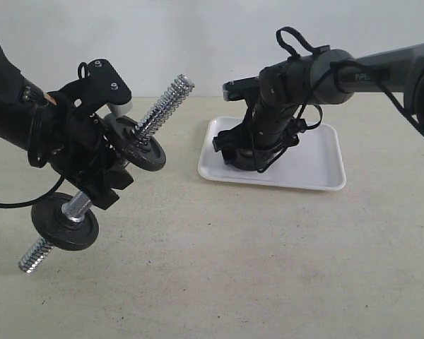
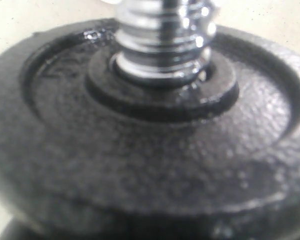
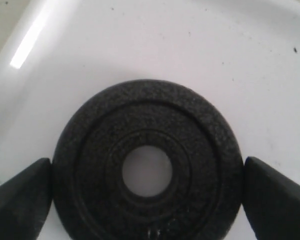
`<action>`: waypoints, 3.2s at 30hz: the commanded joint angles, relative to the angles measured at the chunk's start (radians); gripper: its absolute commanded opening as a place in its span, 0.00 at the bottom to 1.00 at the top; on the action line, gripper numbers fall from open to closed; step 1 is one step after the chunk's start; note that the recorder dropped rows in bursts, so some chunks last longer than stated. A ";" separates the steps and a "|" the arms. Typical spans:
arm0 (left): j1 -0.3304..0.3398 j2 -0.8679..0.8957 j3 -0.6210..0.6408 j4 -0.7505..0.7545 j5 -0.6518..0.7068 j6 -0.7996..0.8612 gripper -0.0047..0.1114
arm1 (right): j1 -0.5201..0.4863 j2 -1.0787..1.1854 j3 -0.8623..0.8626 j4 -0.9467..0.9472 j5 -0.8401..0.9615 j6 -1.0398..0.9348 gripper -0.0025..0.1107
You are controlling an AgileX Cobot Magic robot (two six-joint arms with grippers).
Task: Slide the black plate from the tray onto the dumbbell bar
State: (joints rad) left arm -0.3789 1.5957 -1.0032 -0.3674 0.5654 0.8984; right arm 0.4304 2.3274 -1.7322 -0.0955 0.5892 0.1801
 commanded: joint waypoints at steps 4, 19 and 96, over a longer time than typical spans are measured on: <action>-0.001 -0.058 -0.026 -0.040 -0.098 0.001 0.08 | -0.002 -0.106 0.015 -0.007 0.074 0.002 0.02; -0.001 -0.058 -0.026 -0.040 -0.096 0.001 0.08 | -0.002 -0.203 0.015 -0.074 0.192 -0.014 0.02; -0.005 0.041 0.016 -0.270 -0.263 0.188 0.08 | -0.238 -0.203 0.015 1.341 0.632 -0.634 0.02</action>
State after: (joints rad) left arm -0.3789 1.6870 -0.9536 -0.5703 0.4339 1.0772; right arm 0.1857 2.1539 -1.7064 1.1783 1.2030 -0.4527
